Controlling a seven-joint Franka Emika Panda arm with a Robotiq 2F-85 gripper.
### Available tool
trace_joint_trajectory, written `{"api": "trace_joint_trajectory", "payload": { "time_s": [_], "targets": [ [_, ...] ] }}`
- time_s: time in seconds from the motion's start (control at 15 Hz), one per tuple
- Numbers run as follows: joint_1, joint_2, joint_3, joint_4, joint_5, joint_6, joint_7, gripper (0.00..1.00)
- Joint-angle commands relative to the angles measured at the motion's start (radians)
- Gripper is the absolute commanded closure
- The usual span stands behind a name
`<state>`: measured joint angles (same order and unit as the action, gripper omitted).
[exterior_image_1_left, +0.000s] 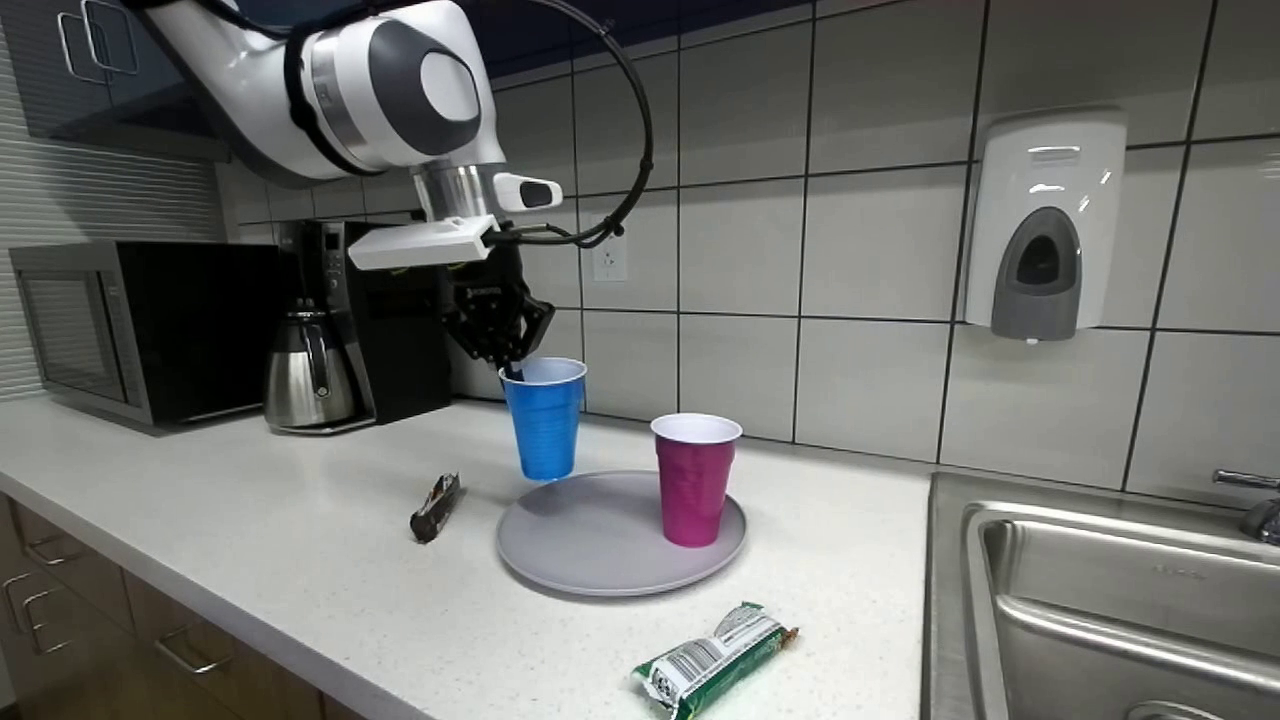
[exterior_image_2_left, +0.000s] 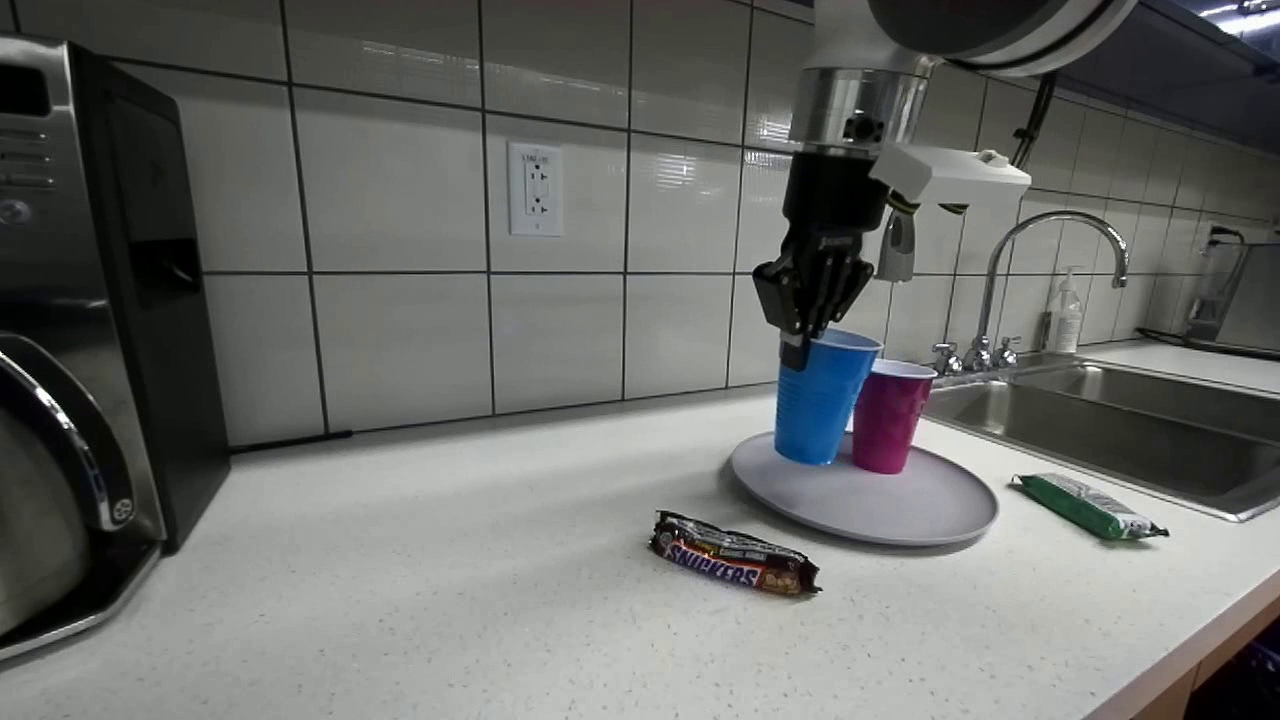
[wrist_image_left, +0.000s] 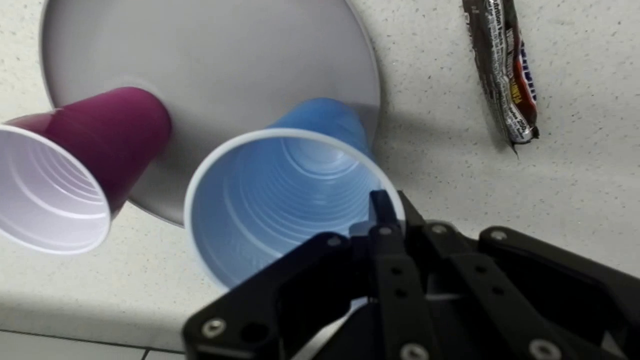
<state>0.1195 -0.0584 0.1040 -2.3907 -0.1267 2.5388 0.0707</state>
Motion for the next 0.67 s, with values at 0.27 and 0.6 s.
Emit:
{"api": "trace_joint_trajectory", "payload": {
  "time_s": [0.27, 0.6],
  "targets": [
    [0.038, 0.167, 0.041, 0.173, -0.018, 0.004, -0.024, 0.99],
    [0.058, 0.29, 0.037, 0.304, -0.016, -0.005, -0.06, 0.99]
  ]
}}
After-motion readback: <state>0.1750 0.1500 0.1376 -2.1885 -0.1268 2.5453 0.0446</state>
